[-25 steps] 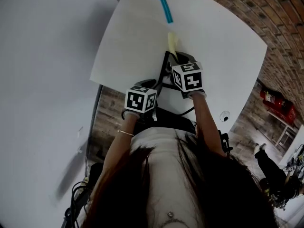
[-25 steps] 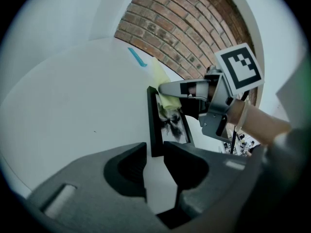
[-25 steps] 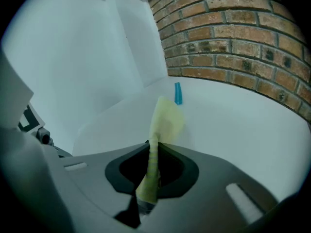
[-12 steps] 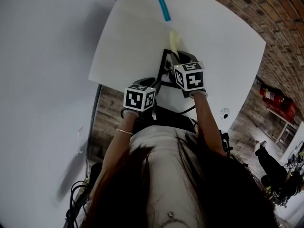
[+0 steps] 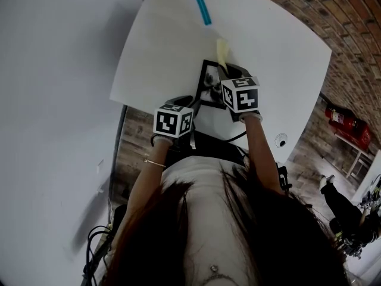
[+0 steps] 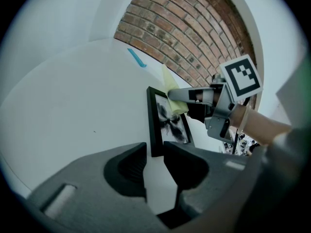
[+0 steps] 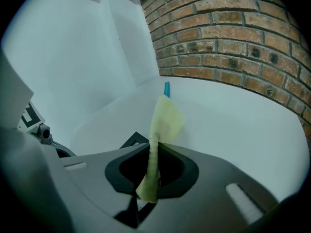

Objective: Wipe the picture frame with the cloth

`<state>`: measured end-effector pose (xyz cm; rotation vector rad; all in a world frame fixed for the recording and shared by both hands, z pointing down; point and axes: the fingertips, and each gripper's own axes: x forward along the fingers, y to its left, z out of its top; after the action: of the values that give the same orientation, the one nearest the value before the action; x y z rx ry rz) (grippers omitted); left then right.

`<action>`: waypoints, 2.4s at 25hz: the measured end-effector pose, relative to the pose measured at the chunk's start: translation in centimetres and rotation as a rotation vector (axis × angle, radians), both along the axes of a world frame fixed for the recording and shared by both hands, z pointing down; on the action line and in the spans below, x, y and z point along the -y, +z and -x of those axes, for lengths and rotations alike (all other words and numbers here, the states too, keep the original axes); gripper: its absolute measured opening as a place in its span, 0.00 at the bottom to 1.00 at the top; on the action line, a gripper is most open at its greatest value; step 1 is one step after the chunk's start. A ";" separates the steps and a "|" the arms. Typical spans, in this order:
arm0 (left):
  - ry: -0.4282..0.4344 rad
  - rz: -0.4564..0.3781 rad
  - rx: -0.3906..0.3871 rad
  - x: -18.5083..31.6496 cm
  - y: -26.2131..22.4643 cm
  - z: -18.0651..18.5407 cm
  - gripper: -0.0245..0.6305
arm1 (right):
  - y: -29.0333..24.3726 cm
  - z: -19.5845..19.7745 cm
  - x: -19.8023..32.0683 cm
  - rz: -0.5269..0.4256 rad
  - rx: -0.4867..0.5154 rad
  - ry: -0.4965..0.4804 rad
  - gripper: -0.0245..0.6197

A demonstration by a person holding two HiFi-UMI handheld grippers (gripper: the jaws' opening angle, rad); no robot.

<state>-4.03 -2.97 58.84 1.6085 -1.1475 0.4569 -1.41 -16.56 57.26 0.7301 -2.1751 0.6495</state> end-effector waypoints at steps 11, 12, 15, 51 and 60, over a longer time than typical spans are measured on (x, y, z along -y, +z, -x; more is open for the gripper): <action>-0.004 -0.001 0.002 0.0 0.0 -0.1 0.21 | 0.0 -1.7 0.4 -0.002 -0.009 0.042 0.09; -0.004 -0.001 0.002 0.0 0.0 0.0 0.21 | 0.0 -1.9 0.4 -0.001 -0.010 0.046 0.09; -0.005 -0.002 0.002 0.0 0.0 0.0 0.21 | -0.1 -2.2 0.4 -0.001 -0.012 0.054 0.09; -0.007 -0.011 0.008 -0.2 0.0 -0.1 0.21 | -0.5 -5.5 0.2 -0.028 -0.036 0.138 0.09; -0.006 -0.015 0.008 -0.1 0.0 -0.1 0.21 | 0.1 -5.3 -0.7 -0.008 -0.043 0.126 0.09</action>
<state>-3.95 -2.91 58.87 1.6169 -1.1636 0.4519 3.92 -15.85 57.41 0.8830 -2.1059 0.6839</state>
